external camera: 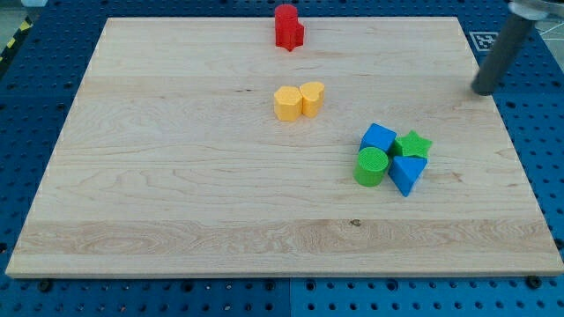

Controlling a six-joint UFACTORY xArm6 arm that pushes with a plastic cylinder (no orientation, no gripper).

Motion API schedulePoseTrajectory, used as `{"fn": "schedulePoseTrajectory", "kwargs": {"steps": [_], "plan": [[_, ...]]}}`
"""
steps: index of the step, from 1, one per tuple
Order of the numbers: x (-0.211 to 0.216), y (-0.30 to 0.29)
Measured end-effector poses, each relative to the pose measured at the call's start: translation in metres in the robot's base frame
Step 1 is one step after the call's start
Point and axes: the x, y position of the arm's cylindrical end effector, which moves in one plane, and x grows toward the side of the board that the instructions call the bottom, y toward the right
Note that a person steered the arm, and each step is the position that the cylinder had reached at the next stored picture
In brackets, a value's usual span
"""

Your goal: Push the green star along with the blue triangle a bit down

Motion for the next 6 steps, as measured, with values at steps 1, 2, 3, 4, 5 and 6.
{"fn": "schedulePoseTrajectory", "kwargs": {"steps": [1, 2, 3, 4, 5, 6], "plan": [[0.001, -0.065], [0.007, -0.091], [0.029, -0.099], [0.067, -0.099], [0.102, -0.099], [0.118, -0.099]]}}
